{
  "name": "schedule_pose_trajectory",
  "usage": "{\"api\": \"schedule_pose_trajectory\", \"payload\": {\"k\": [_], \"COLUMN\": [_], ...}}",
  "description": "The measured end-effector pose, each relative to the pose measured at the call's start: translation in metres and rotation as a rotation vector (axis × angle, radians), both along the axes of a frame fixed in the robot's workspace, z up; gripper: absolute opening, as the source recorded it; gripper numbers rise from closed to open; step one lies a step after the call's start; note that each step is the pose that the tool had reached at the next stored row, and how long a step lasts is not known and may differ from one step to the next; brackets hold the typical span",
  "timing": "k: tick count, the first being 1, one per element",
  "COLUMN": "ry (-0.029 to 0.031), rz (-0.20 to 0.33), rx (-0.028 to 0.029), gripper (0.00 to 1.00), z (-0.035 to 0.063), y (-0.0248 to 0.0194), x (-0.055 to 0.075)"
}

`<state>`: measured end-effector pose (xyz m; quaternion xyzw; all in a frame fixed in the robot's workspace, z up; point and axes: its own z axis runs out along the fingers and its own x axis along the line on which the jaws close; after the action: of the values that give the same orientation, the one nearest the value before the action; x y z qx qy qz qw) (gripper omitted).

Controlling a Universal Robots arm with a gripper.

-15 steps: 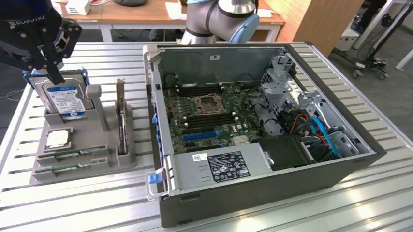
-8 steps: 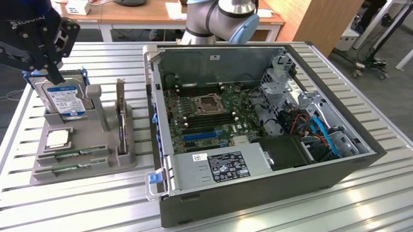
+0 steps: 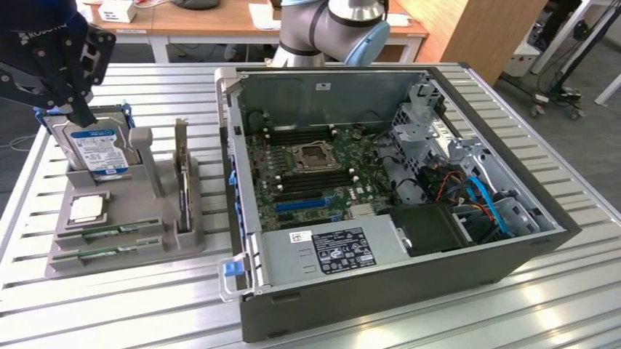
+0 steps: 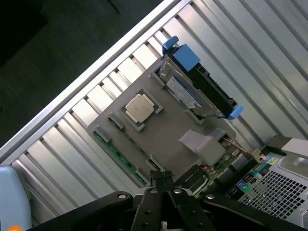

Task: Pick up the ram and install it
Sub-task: 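Pick up the ram and move it above insertion slot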

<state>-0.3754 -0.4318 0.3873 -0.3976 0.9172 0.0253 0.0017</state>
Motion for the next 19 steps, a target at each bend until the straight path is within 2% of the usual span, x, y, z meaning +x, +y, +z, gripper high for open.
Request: {"api": "schedule_pose_trajectory", "payload": {"k": [19], "ry": [0.0], "rz": [0.325], "rx": [0.0001], "gripper": [0.1], "z": [-0.0009], "y": [0.0], "x": [0.0]}}
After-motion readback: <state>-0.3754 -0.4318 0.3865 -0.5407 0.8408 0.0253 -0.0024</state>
